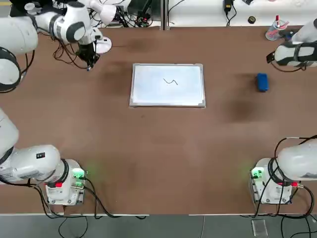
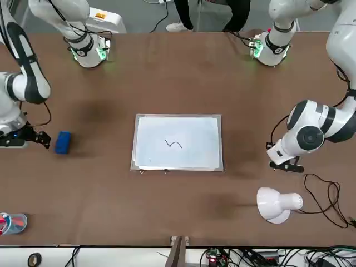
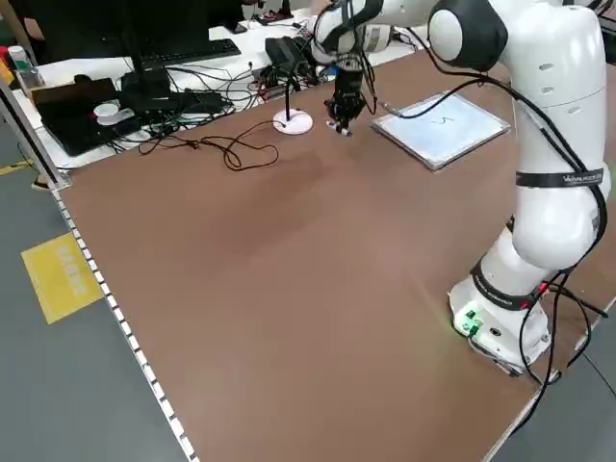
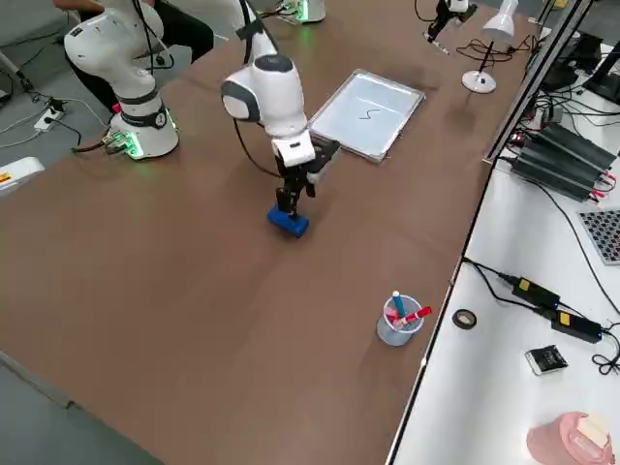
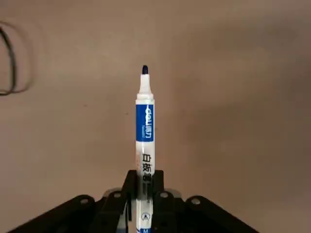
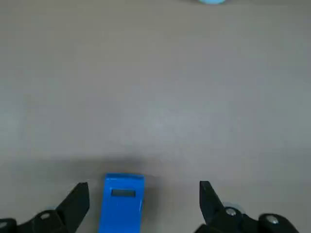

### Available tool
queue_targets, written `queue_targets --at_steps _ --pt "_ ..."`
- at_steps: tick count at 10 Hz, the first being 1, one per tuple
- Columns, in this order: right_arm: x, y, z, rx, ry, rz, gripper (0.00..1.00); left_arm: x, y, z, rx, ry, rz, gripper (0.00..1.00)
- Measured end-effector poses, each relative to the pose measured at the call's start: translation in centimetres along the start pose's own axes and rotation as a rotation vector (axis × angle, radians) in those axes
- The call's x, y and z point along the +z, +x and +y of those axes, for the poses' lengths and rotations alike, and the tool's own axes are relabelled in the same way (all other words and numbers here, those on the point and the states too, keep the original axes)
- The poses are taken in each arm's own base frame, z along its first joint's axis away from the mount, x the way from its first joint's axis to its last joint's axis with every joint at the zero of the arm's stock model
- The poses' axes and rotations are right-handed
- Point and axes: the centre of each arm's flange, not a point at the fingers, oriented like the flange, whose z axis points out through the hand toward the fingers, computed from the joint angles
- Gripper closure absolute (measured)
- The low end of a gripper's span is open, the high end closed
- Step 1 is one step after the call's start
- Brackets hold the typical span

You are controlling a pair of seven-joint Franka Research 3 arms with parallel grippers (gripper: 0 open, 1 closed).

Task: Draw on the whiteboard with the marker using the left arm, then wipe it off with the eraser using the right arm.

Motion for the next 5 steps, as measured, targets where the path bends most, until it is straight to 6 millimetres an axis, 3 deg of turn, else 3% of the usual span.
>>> queue_targets --at_steps 2,5 --pt "2.2 -0.5 -0.5 -0.009 0.0 -0.004 0.0 3.0 -1.3 -0.3 0.001 -0.026 0.011 0.83" --pt "3.1 -0.8 -0.9 -0.02 0.003 -0.013 0.0 5.6 -2.7 -0.5 -0.006 -0.049 0.009 0.83"
